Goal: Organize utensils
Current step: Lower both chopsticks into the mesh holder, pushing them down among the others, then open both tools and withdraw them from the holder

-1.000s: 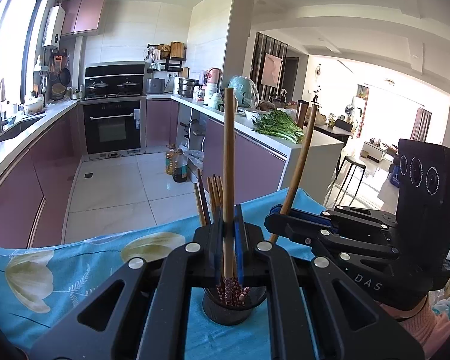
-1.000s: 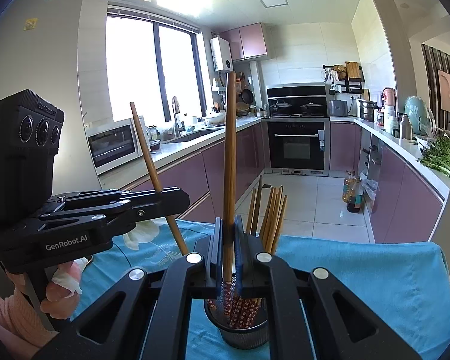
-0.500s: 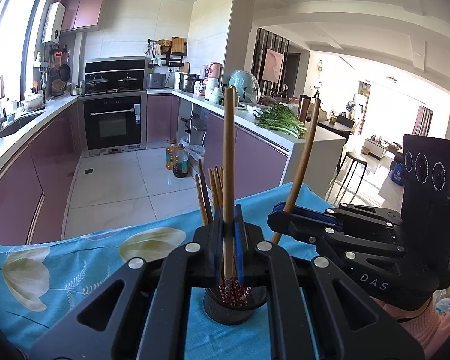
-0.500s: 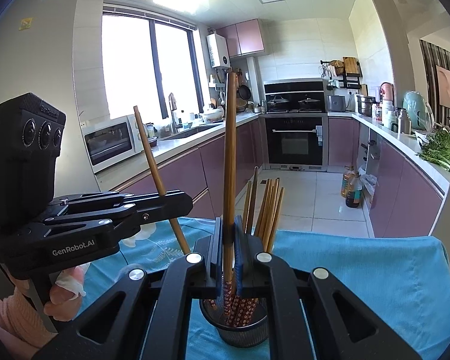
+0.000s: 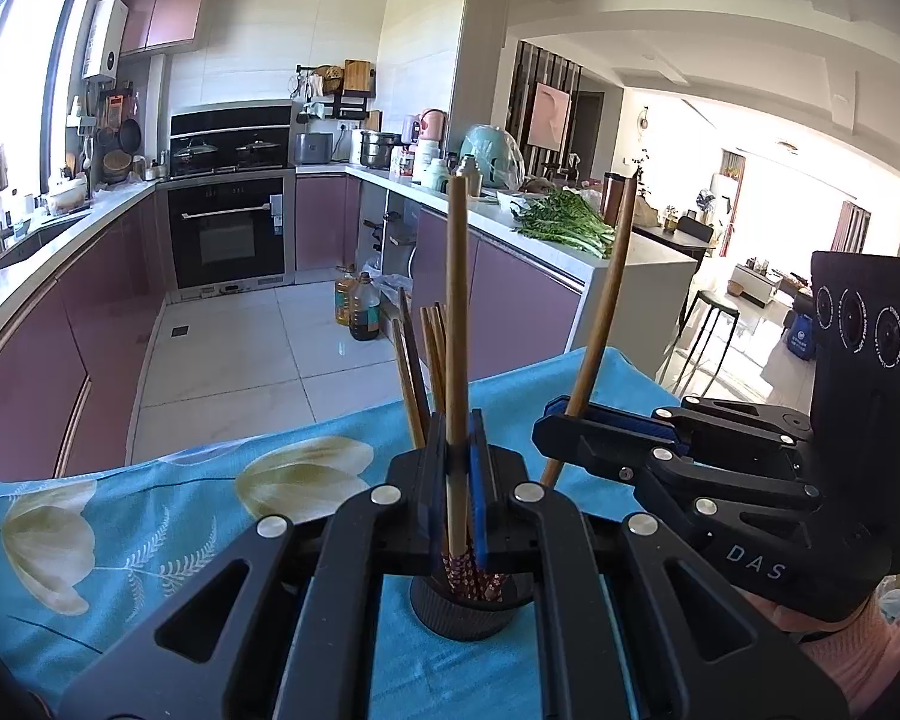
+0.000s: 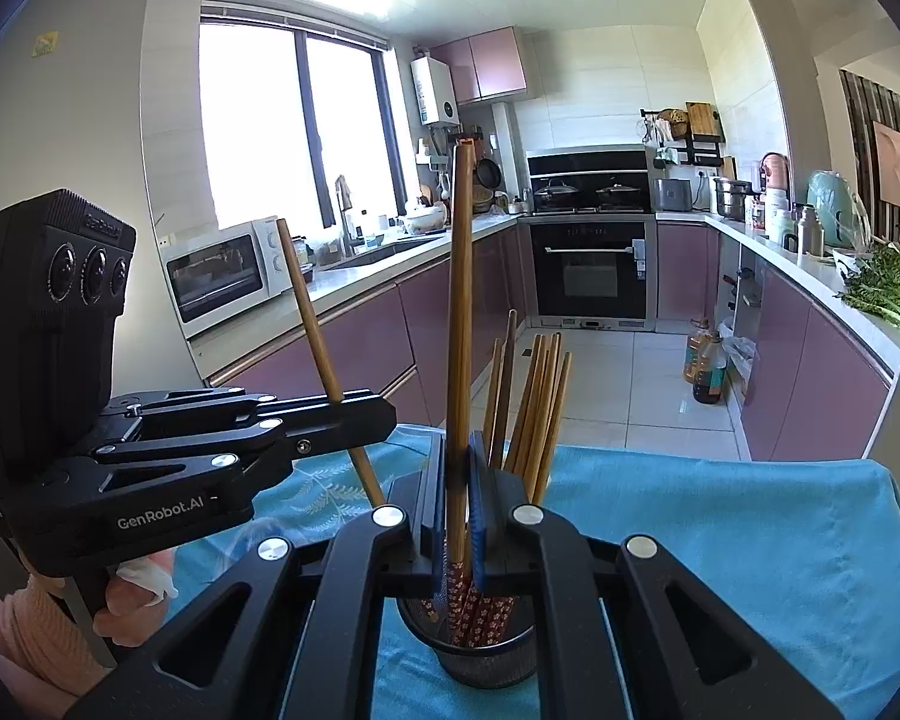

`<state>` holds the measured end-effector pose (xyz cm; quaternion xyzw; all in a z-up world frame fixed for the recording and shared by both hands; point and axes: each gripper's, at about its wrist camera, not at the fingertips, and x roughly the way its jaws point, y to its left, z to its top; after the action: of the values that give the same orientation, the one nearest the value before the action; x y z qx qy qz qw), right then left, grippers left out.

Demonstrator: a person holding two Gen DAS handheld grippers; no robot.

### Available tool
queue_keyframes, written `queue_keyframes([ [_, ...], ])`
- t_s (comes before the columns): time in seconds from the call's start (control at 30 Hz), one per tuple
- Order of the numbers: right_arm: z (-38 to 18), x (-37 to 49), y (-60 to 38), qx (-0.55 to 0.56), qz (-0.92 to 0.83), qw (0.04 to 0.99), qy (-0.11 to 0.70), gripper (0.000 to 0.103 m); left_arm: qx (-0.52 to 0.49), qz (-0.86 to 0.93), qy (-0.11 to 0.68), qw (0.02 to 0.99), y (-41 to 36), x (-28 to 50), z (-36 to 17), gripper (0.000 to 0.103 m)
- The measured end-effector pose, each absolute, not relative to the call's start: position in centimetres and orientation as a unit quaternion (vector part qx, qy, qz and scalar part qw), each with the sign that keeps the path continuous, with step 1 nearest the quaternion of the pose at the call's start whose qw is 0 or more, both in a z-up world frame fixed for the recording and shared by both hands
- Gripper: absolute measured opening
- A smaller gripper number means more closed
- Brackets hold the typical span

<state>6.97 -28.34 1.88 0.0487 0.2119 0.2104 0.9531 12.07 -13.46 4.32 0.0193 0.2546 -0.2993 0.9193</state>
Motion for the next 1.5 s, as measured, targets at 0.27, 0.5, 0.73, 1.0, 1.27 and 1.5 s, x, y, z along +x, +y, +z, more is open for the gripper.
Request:
queue_keyframes([
  [0.27,1.6,7.4,-28.7,0.052,0.209,0.952,0.219,0.006,0.021,-0.297,0.264,0.917,-13.8,12.7,3.7,0.007],
  [0.5,0.8,8.1,-28.6,0.054,0.207,0.949,0.233,0.006,0.026,-0.296,0.279,0.913,-13.8,13.4,2.8,0.007],
  [0.73,-0.6,9.2,-28.2,0.052,0.206,0.943,0.257,0.006,0.031,-0.298,0.305,0.904,-14.3,14.5,1.3,0.008],
  [1.0,-1.6,10.7,-28.3,0.065,0.200,0.937,0.278,0.007,0.031,-0.299,0.337,0.892,-14.7,16.1,-0.3,0.008],
  [1.27,-2.3,11.2,-28.7,0.074,0.195,0.935,0.287,0.008,0.029,-0.299,0.353,0.886,-14.9,17.1,-1.8,0.015],
  [1.5,-2.8,11.3,-28.9,0.077,0.195,0.933,0.291,0.009,0.023,-0.295,0.351,0.888,-14.4,16.8,-2.2,0.024],
])
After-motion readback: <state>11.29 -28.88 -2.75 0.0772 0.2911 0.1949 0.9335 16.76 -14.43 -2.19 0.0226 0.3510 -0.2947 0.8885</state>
